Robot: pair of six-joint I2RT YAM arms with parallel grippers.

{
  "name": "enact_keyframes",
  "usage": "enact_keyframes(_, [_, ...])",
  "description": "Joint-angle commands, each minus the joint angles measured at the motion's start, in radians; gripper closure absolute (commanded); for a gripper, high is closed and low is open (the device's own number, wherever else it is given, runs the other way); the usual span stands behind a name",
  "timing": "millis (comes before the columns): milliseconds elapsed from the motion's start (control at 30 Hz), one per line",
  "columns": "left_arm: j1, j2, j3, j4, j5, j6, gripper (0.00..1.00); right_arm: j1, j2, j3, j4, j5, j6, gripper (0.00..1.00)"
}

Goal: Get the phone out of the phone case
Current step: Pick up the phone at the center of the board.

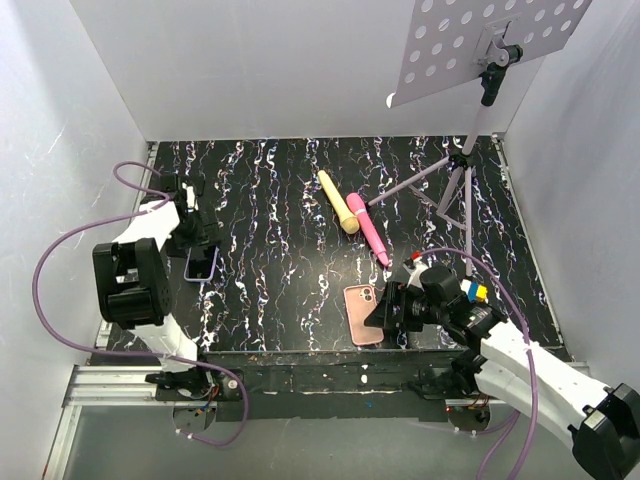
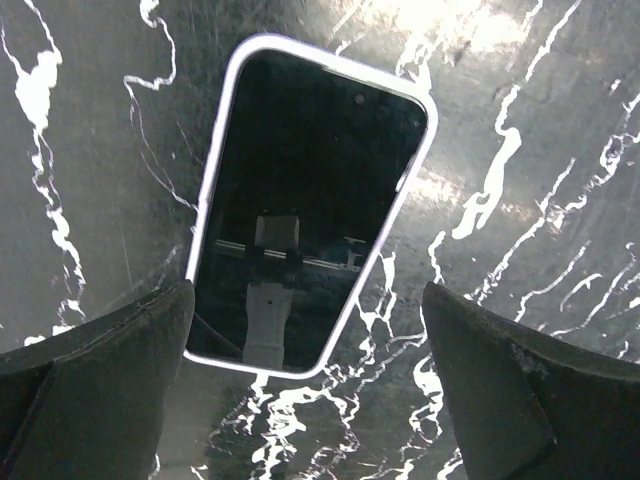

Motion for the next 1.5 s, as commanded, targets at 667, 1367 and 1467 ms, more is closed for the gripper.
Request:
enact_keyframes(667, [0.022, 0.236, 0.173, -0.056, 0.079, 0.222, 0.02, 0.0, -0.118, 0.1, -0.068, -0.058, -0.135, 0.15])
enact_keyframes(1367, [-0.143, 0.209, 0.113, -0.057, -0.089, 0.176, 0.86, 0.0, -0.105, 0.146, -0.157, 0.028, -0.104, 0.16])
enact_keyframes(1467, [-0.162, 0.154, 0.088, -0.042, -0.07, 0.132, 0.95, -0.002, -0.084, 0.18, -0.17, 0.048, -0.108, 0.16])
